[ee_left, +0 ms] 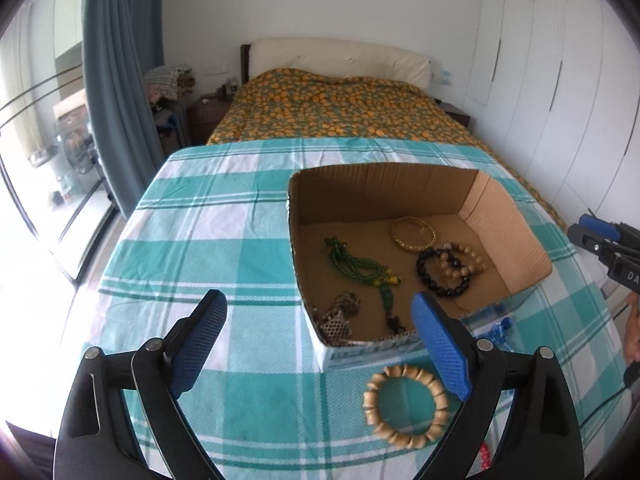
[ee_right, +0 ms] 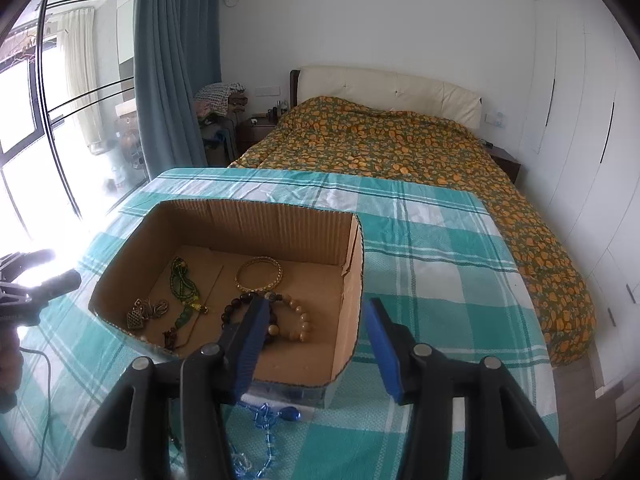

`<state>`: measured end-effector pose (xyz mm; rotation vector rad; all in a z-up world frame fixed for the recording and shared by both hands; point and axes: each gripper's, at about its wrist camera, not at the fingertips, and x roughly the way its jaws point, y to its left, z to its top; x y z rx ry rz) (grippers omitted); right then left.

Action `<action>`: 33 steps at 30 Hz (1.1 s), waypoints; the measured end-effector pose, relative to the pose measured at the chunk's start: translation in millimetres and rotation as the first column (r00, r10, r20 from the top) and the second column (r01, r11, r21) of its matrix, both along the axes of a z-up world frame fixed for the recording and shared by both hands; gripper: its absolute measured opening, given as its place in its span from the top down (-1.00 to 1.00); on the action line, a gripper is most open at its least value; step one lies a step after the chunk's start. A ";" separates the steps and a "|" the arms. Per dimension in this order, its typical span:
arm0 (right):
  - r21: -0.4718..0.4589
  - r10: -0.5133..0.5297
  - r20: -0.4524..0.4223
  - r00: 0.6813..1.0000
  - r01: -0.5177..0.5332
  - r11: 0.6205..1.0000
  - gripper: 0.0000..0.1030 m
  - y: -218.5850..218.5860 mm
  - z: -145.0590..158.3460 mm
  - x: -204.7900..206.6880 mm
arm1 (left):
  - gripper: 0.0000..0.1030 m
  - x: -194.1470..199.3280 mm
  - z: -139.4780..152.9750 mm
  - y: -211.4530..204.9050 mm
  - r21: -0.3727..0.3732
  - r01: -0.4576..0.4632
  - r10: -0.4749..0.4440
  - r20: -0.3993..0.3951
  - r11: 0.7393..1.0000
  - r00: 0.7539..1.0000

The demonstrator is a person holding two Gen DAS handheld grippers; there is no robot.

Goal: Organize jewelry
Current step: 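Lower the keychain into the box with left tool while right tool drops the bracelet in, then withdraw both open tools from the box back over the remaining jewelry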

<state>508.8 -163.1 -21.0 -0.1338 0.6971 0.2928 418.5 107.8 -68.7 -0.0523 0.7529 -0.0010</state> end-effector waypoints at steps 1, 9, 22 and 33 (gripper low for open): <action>0.004 0.008 0.005 1.000 -0.008 1.000 -0.08 -3.0 -0.7 -14.8 | -0.83 -12.9 -1.1 0.3 0.004 -0.002 0.002 -0.001 1.000 1.000; 0.009 0.020 0.009 1.000 -0.020 1.000 -0.08 -26.2 -26.3 -146.8 | -0.94 -134.8 -11.2 -31.2 0.035 -0.014 0.013 0.031 0.999 0.999; 0.047 -0.066 -0.097 0.993 0.071 0.996 -0.08 -50.8 -86.1 -247.7 | -0.94 -196.7 -76.0 -77.4 -0.073 0.009 -0.016 -0.104 0.997 0.994; 0.074 -0.103 -0.103 0.989 0.110 0.991 -0.08 -57.9 -97.1 -256.2 | -0.94 -204.6 -76.2 -76.9 -0.074 -0.007 -0.001 -0.100 0.997 0.995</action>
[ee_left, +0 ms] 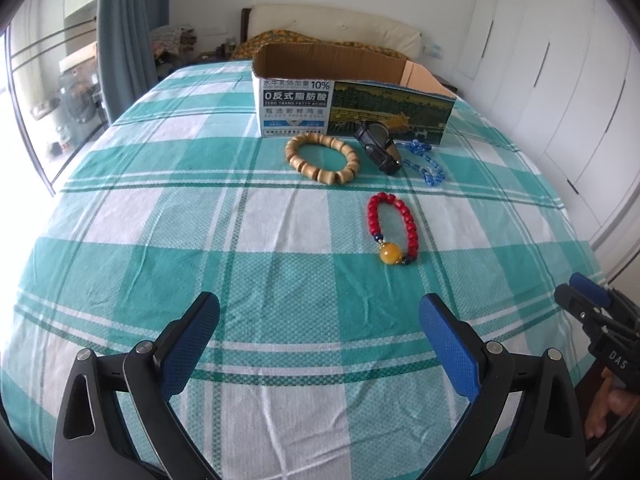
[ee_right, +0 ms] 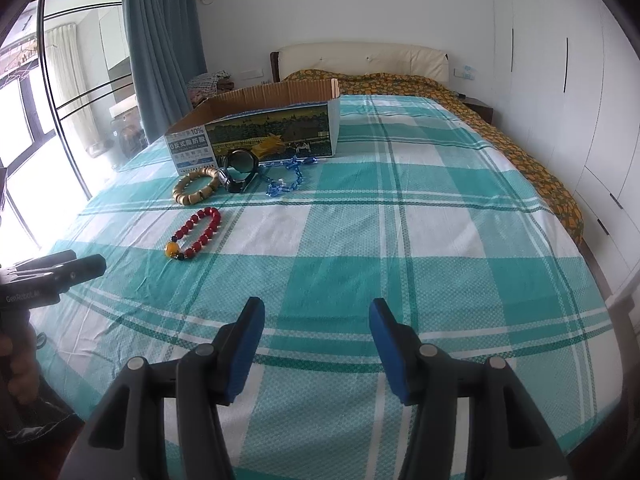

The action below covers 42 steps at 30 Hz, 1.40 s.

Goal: Organize jewelry
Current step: 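Withdraw both open tools from the box back over the remaining jewelry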

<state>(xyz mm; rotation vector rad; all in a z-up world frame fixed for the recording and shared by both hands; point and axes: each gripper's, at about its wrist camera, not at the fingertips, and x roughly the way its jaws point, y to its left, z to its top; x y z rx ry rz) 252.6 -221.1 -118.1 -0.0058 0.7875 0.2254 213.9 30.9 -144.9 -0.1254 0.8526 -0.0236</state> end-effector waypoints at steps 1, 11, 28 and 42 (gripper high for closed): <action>0.001 0.001 -0.002 1.000 -0.001 1.000 -0.08 0.4 -1.2 -0.9 | -0.94 -0.1 -0.2 0.1 -0.001 -0.001 0.001 -0.001 1.000 1.000; 0.007 0.019 -0.018 1.000 -0.019 1.000 -0.08 6.0 -8.1 -3.2 | -0.94 3.3 -3.5 -2.8 0.002 0.000 0.000 -0.015 1.000 1.000; 0.006 0.014 -0.032 0.999 -0.014 1.000 -0.08 4.8 -12.1 4.5 | -0.94 18.4 -4.1 -2.2 -0.024 -0.008 0.008 -0.027 1.000 1.000; 0.026 0.015 0.018 1.000 -0.015 1.000 -0.08 2.9 11.6 53.3 | -0.94 46.5 2.8 -12.2 -0.048 -0.015 0.014 -0.024 0.999 1.000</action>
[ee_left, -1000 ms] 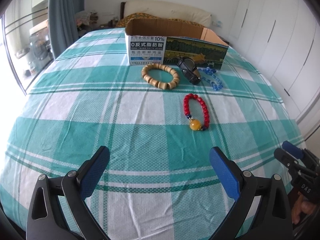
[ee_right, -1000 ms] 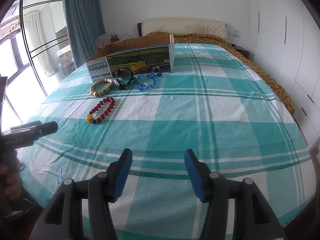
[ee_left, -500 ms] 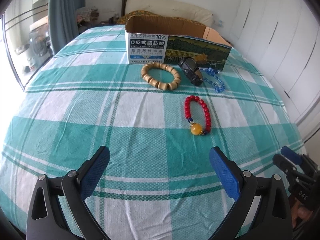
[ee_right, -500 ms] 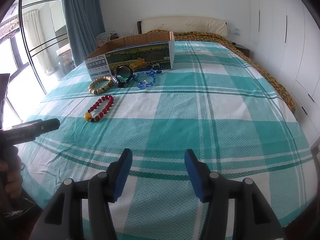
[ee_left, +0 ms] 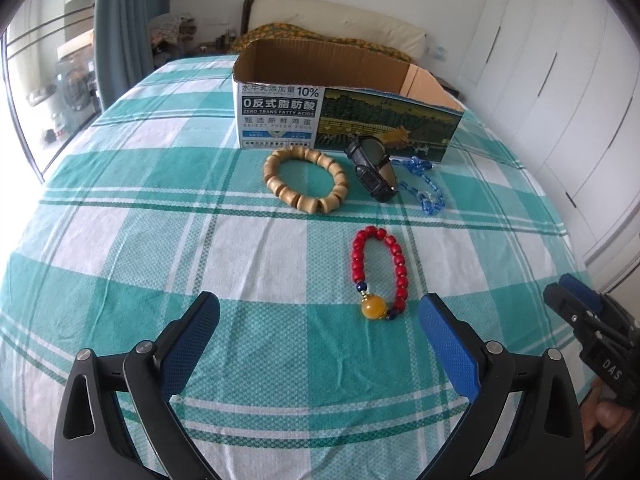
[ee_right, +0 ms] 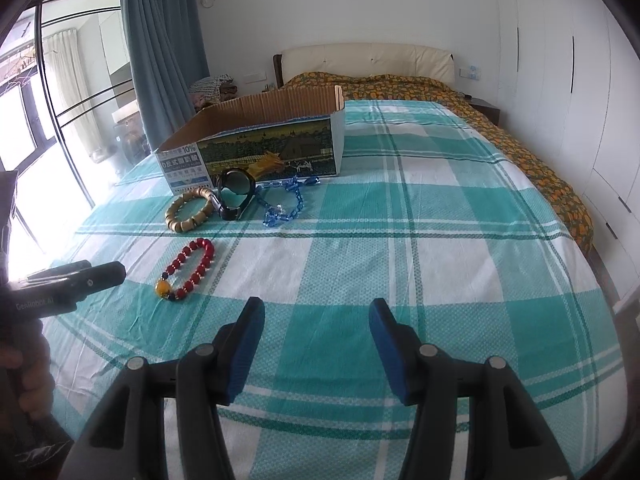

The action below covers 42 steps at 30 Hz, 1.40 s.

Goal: Organize jewelry
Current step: 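Withdraw both open tools from the box back over the remaining jewelry, then grasp the red bead bracelet with left tool while right tool grasps the blue crystal bracelet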

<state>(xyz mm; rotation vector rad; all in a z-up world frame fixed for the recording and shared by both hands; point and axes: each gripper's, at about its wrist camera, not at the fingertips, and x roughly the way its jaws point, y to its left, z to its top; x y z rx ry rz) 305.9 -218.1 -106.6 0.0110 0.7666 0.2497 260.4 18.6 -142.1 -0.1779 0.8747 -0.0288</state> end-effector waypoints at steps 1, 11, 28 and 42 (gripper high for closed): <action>0.001 0.002 0.003 1.000 -0.002 1.000 -0.08 0.6 1.5 4.0 | -0.94 1.4 -0.5 -0.6 -0.001 0.000 0.000 -0.002 1.000 1.000; 0.004 0.032 -0.003 0.999 -0.032 0.999 -0.08 11.2 1.3 41.9 | -0.94 19.1 -10.3 -4.4 0.004 -0.012 0.013 -0.035 1.000 0.999; 0.053 0.068 -0.087 0.994 -0.064 0.997 -0.08 33.8 -19.2 144.7 | -0.94 45.0 -31.6 -5.7 0.058 -0.039 0.044 -0.081 0.998 0.996; -0.082 0.122 -0.127 0.984 -0.133 0.988 -0.07 77.6 -50.4 194.2 | -0.96 53.0 -43.5 -17.1 0.164 -0.012 0.028 -0.098 0.986 0.995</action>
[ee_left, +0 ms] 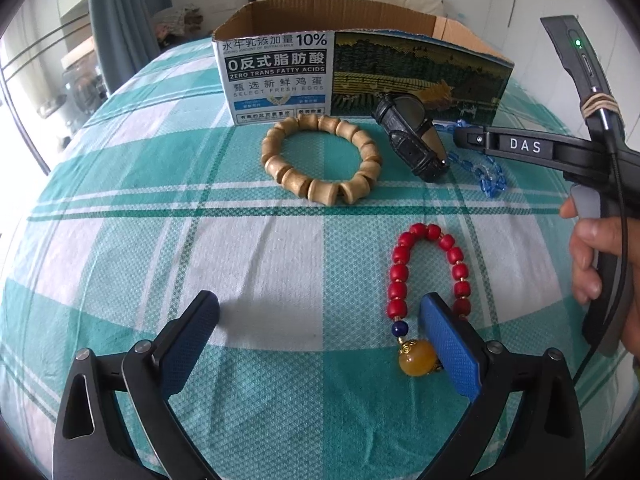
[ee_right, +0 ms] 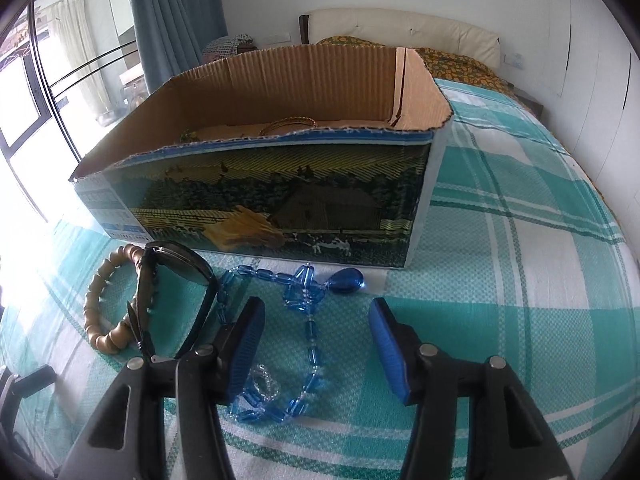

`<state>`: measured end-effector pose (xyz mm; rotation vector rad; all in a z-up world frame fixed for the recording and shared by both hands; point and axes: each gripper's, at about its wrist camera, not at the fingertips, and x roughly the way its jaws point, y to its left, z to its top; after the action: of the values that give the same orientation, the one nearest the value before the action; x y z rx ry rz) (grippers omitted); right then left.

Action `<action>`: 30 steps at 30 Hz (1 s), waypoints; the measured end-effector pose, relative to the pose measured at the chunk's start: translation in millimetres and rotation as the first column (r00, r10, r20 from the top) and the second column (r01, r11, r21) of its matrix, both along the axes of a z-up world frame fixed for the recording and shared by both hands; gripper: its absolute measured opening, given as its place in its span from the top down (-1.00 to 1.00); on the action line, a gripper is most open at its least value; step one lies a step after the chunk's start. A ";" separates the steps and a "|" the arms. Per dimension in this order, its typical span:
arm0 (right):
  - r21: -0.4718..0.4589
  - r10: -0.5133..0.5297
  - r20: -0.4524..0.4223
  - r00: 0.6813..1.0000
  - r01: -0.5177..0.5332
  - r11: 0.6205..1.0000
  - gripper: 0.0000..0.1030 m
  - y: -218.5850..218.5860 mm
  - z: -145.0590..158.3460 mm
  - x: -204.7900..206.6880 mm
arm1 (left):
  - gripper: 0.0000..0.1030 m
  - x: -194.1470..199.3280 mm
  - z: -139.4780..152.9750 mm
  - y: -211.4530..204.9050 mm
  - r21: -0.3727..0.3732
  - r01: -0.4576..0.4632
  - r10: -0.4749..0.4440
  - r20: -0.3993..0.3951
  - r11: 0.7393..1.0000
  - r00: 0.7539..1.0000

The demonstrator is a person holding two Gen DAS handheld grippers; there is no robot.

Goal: Organize jewelry
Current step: 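Grasp the red bead bracelet with left tool while right tool grasps the blue crystal bracelet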

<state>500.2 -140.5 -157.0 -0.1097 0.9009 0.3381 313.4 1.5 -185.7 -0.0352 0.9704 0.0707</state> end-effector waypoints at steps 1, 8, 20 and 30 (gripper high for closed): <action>-0.030 0.005 0.011 1.000 -0.005 1.000 -0.07 4.5 -1.1 -0.1 | -0.97 -0.7 -0.3 -1.6 0.003 0.006 -0.006 0.009 1.000 1.000; -0.093 0.025 0.037 0.999 -0.021 0.995 0.67 21.4 0.3 1.7 | -0.74 -8.1 2.0 -6.9 -0.004 0.048 -0.048 0.023 0.999 0.999; 0.110 0.013 0.069 0.998 -0.020 0.994 0.78 -31.4 74.9 -43.0 | 0.86 -27.4 41.5 6.7 -0.241 0.181 -0.155 0.122 0.954 0.980; 0.188 0.045 0.140 0.989 -0.071 0.980 0.78 -68.1 147.1 -93.7 | 0.86 -29.9 114.5 33.2 -0.345 0.219 -0.150 0.216 0.913 0.965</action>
<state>406.5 -208.7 -9.8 0.0200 0.7279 0.4657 283.5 34.7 -71.2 -0.2889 0.7852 -0.2873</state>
